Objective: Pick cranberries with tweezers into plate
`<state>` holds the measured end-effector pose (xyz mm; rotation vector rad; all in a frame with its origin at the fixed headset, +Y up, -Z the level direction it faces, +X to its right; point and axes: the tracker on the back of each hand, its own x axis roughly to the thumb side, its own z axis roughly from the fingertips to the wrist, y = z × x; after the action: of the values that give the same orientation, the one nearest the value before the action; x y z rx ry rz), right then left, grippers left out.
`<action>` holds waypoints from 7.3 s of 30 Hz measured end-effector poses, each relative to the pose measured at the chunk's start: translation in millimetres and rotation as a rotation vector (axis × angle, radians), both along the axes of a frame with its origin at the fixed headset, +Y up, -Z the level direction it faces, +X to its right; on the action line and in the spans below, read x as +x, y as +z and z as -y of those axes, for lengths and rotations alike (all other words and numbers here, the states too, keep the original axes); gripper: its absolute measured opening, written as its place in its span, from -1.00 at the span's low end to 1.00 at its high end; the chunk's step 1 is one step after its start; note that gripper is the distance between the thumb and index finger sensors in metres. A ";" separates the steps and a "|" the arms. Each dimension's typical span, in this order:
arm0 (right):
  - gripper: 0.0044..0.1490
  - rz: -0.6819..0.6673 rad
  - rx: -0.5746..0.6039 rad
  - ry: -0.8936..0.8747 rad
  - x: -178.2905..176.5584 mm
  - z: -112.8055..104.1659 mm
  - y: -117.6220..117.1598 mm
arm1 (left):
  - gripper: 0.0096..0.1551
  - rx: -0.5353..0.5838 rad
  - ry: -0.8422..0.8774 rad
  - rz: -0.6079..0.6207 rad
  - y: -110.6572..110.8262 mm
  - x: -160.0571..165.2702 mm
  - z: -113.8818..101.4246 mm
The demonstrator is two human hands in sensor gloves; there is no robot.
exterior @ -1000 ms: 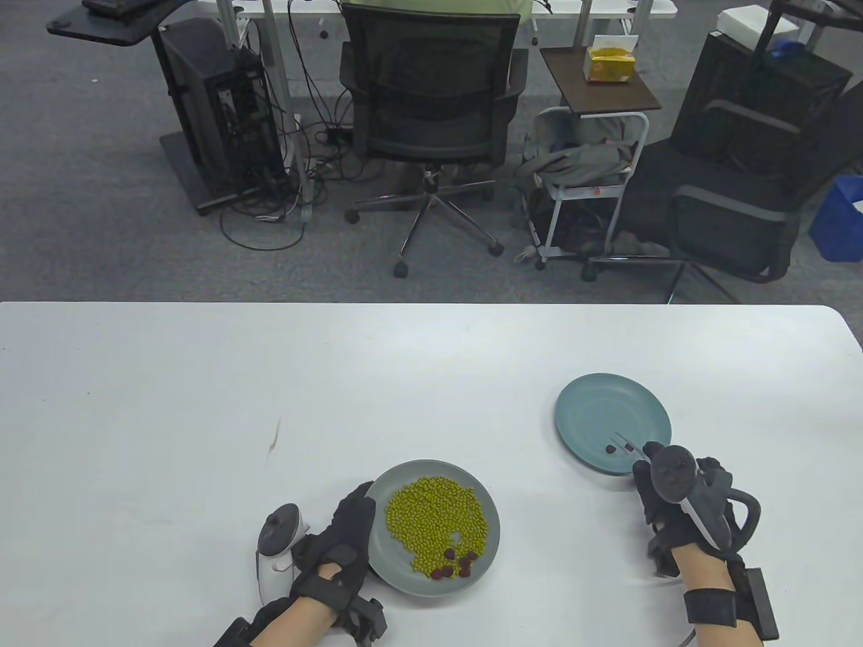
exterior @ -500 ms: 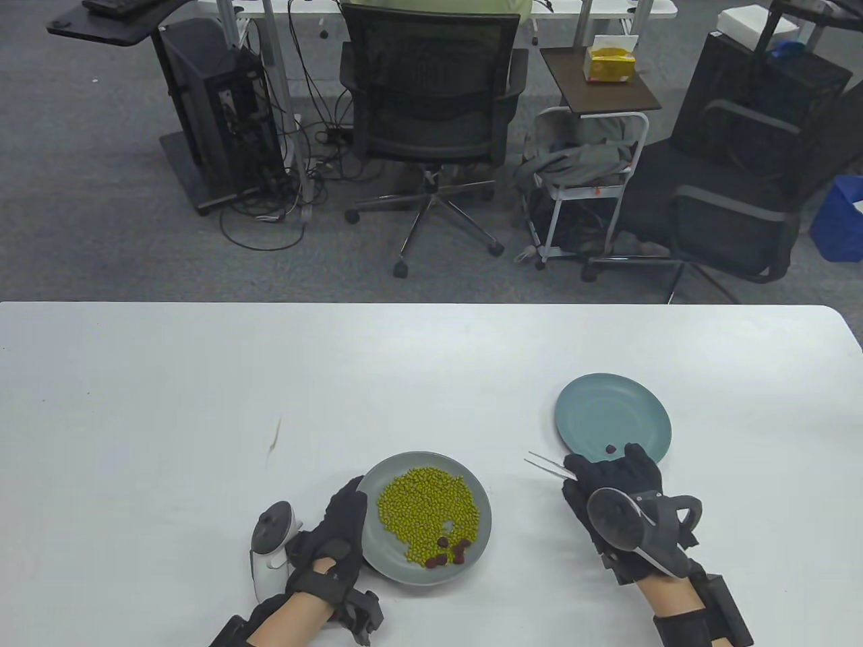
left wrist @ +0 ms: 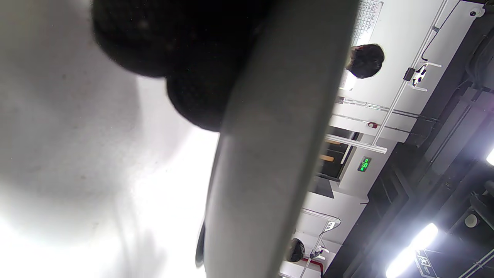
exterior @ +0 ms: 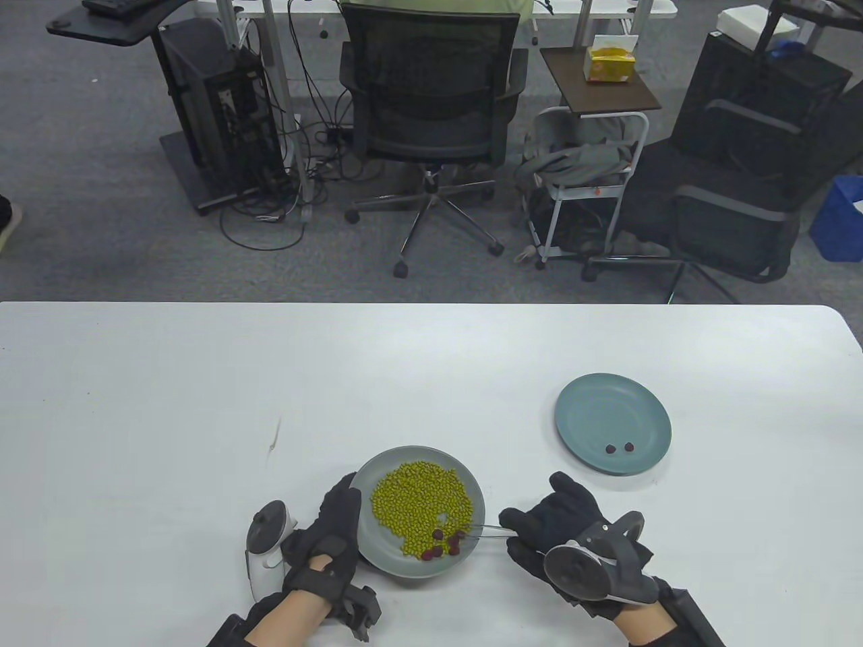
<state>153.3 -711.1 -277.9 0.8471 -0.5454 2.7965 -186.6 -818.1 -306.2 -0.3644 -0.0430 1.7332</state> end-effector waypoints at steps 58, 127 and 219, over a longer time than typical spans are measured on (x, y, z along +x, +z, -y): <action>-0.40 0.822 -0.211 -0.132 149.2 33.2 -80.6 | -0.26 0.010 -0.013 0.044 2.2 5.6 2.2; -0.43 0.573 -0.044 -0.114 105.0 16.8 -61.9 | -0.26 0.006 -0.015 0.040 1.7 5.7 0.7; -0.41 -0.031 0.059 0.025 -12.8 12.0 2.6 | -0.26 0.000 -0.002 0.021 0.2 1.7 2.0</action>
<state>140.5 -723.1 -275.2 0.9137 -0.6201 2.7970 -184.9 -820.1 -306.0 -0.3822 -0.0582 1.7274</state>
